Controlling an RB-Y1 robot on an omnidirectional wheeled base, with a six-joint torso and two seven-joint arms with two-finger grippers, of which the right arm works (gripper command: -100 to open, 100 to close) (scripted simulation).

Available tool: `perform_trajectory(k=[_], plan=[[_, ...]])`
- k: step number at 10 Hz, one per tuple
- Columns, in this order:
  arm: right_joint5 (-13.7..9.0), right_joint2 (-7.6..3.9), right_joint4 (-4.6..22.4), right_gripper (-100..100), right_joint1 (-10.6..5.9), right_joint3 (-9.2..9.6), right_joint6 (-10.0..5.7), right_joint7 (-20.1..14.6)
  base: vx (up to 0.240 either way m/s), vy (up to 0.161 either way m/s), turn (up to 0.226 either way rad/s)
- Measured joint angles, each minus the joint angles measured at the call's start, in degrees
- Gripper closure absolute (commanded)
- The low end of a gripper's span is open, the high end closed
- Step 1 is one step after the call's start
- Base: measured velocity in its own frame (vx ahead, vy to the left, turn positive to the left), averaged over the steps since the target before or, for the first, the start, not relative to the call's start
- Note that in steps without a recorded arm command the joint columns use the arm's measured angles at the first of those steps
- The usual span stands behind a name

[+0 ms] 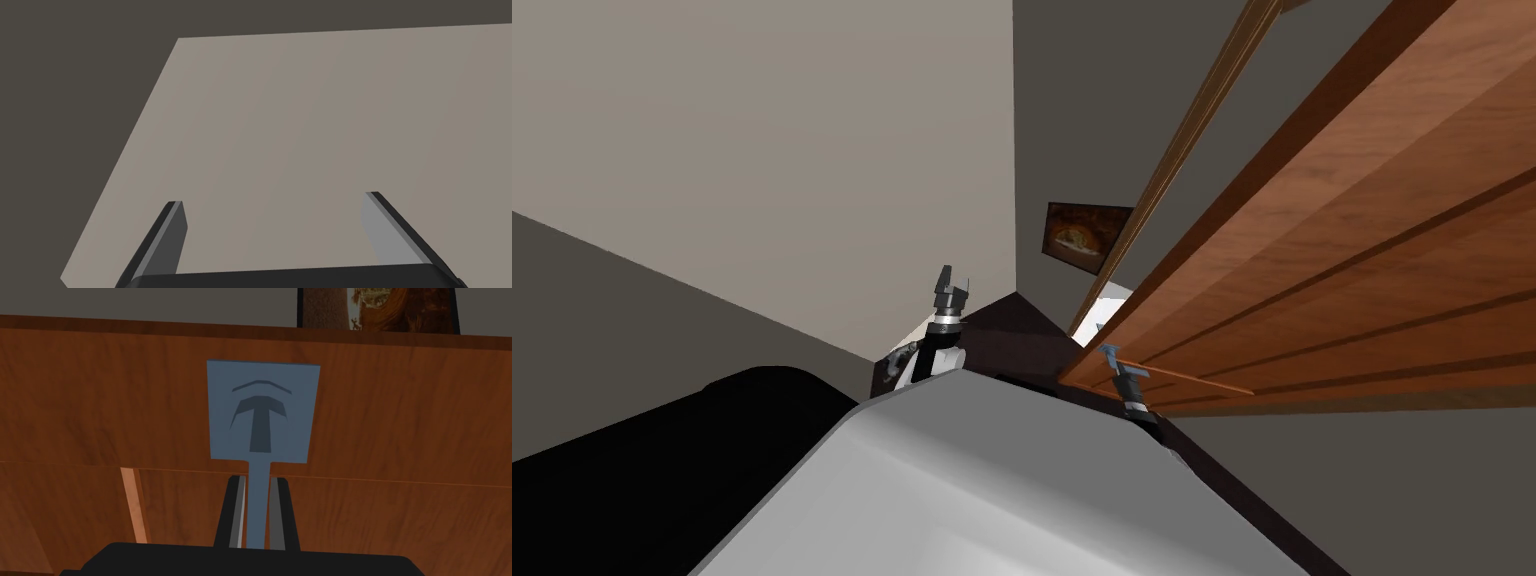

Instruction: Pull the door open

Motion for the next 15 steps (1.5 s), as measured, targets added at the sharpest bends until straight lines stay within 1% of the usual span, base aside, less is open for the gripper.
perform_trajectory(k=[1,3,4,5,6,7,8,9,10,11,12,13,15], plan=[[0.08,-0.31,-0.46,100,0.89,0.06,-0.71,-0.32,-0.198,-0.087,0.202],[0.28,-0.93,1.4,100,1.26,0.21,-3.51,-0.88,-0.236,-0.077,0.194],[0.38,-1.35,-0.85,100,3.19,0.28,-3.28,-1.29,-0.14,-0.06,0.059],[0.56,-1.39,0.47,100,2.91,0.53,-4.05,-1.55,-0.106,-0.035,0.118],[0.67,-1.76,2.63,100,2.59,0.66,-5.77,-1.89,-0.197,-0.056,0.203],[0.67,-2.18,2.12,100,3.38,0.58,-6.4,-2.21,-0.197,-0.065,0.145],[0.74,-2.41,2.8,100,3.37,0.61,-7.34,-2.41,-0.073,-0.024,0.03],[0.81,-2.34,3.0,100,3.42,0.71,-7.55,-2.44,-0.105,-0.043,0.163],[0.83,-2.44,4.15,100,3.14,0.71,-8.3,-2.46,-0.176,-0.086,0.198],[0.81,-2.59,3.13,100,4.04,0.65,-8.48,-2.56,-0.16,-0.074,0.13],[0.88,-2.61,3.82,100,3.94,0.73,-9.24,-2.63,-0.179,-0.07,0.132],[0.92,-2.68,3.72,100,4.36,0.74,-9.7,-2.66,-0.218,-0.097,0.189],[1.04,-3.0,5.37,100,4.53,0.83,-11.5,-2.93,-0.206,-0.071,0.198]])
